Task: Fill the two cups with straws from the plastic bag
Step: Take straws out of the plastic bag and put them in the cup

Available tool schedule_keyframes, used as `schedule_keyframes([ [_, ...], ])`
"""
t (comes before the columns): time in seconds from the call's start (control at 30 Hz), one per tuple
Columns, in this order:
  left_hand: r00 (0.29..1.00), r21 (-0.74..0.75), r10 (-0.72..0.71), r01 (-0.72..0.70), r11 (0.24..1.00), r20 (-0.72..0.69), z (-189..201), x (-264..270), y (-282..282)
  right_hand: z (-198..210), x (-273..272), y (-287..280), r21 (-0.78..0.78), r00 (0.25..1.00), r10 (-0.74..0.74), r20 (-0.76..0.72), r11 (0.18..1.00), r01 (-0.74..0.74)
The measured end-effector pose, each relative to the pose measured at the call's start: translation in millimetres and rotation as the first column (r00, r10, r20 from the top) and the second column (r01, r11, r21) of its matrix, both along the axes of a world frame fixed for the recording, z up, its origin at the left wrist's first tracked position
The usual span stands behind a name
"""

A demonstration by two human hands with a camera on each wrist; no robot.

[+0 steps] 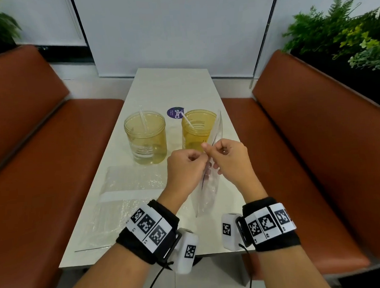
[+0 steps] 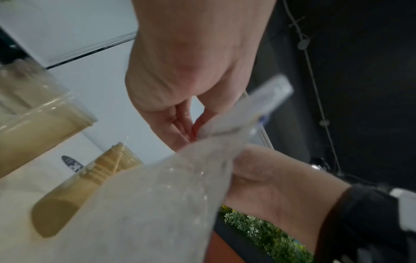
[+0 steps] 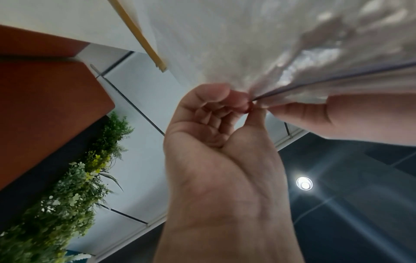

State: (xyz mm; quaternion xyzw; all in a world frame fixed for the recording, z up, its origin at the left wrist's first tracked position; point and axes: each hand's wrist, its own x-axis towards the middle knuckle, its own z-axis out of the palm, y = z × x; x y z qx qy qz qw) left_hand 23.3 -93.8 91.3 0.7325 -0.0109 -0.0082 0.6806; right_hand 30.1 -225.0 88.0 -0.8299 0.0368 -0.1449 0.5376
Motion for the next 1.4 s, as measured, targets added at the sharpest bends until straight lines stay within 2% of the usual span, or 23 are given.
schedule_keyframes([
  [0.2, 0.999, 0.021, 0.026, -0.025, 0.999, -0.045, 4.1, 8.5, -4.2, -5.2, 9.0, 1.1, -0.087, 0.998, 0.065, 0.011, 0.994, -0.063],
  [0.37, 0.999, 0.068, 0.000, 0.003, 0.998, -0.049, 4.3, 12.6, -2.4, -0.6, 10.0, -4.6, -0.125, 0.987, 0.136, -0.088, 0.981, -0.146],
  [0.47, 0.990, 0.025, -0.042, 0.045, 0.999, -0.137, 8.9, 13.1, -2.0, 5.6, 6.9, -7.5, -0.111, 0.972, 0.188, -0.142, 0.972, -0.205],
  [0.6, 0.978, -0.075, -0.042, 0.027, 0.997, -0.206, 14.8, 11.3, -2.7, 8.9, 4.0, -5.0, -0.131, 0.973, 0.202, -0.109, 0.968, -0.216],
  [0.7, 0.978, -0.108, -0.083, 0.063, 0.992, -0.190, 18.3, 8.6, -0.2, 9.9, 1.0, -5.8, -0.029, 0.972, 0.207, -0.110, 0.977, -0.211],
  [0.83, 0.978, -0.100, -0.124, 0.108, 0.989, -0.166, 20.4, 8.5, 4.9, 15.9, -3.2, -6.8, 0.085, 0.964, 0.198, -0.180, 0.979, -0.185],
  [1.03, 0.967, -0.112, -0.099, 0.074, 0.991, -0.233, 20.9, 10.7, 8.5, 22.2, -12.7, -7.1, 0.183, 0.973, 0.133, -0.188, 0.978, -0.098],
  [1.2, 0.961, -0.146, -0.027, -0.014, 0.989, -0.276, 20.9, 7.0, 4.7, 23.9, -11.3, -4.7, 0.045, 0.989, 0.044, -0.138, 0.998, -0.038],
  [1.3, 0.972, -0.106, 0.024, -0.050, 0.993, -0.234, 24.0, 4.5, 0.7, 21.2, -9.0, 6.0, -0.101, 0.998, -0.032, -0.060, 0.995, 0.026],
  [1.4, 0.983, -0.015, 0.089, -0.093, 0.996, -0.158, 23.6, 4.5, -0.2, 19.4, -8.2, 14.4, -0.274, 0.995, -0.099, -0.002, 0.957, 0.094],
])
